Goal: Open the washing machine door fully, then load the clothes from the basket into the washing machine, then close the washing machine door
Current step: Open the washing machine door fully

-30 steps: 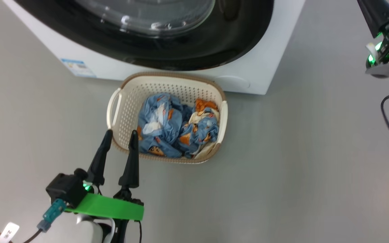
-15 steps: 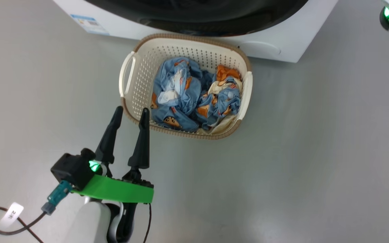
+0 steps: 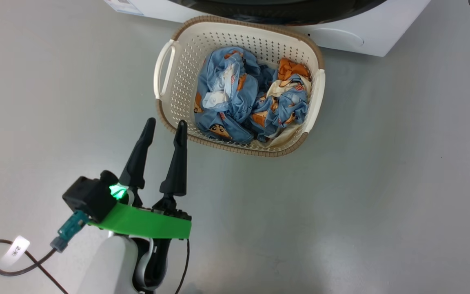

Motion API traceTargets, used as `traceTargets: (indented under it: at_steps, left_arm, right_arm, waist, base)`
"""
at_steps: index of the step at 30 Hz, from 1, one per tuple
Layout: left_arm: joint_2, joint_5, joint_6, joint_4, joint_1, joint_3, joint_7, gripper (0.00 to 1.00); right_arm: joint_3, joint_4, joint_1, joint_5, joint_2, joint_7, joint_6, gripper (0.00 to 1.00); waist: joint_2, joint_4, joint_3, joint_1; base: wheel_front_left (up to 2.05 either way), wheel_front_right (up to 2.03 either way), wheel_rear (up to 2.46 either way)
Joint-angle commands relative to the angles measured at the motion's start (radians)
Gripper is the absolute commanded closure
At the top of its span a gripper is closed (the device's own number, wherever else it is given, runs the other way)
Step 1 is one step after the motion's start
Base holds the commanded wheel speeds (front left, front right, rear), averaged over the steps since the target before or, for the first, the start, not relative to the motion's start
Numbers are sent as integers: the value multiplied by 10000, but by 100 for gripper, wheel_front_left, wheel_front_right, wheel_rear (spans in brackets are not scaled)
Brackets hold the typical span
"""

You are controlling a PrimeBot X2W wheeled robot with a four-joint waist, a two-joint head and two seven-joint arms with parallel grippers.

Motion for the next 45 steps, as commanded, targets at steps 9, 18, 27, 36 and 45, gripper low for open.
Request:
traceTargets:
  at_steps: [9, 18, 27, 36, 45]
  left_arm:
    - [174, -126, 4, -112, 42, 260, -63, 0]
    - [174, 34, 4, -22, 367, 312, -63, 0]
    - [174, 235, 4, 22, 640, 261, -63, 0]
    - [174, 734, 4, 126, 959, 255, -63, 0]
    - [174, 1159, 4, 235, 1530, 492, -63, 0]
  right_arm:
    - [347, -330, 200, -270, 368, 349, 58, 100]
    - [385, -419, 914, -192, 564, 561, 58, 100]
    - [450, -572, 1755, -140, 792, 762, 58, 100]
    - [755, -823, 2716, -198, 1197, 1083, 58, 100]
    - [978, -1113, 3786, -120, 1632, 1484, 58, 100]
  waist:
    - [0, 53, -514, -1]
    - [0, -49, -1224, -1]
    - [0, -150, -1784, -1]
    - [0, -175, -2342, -1]
    - [0, -36, -3138, -1]
  base:
    - [0, 0, 0]
    - [0, 0, 0]
    - [0, 0, 0]
    - [0, 0, 0]
    - [0, 0, 0]
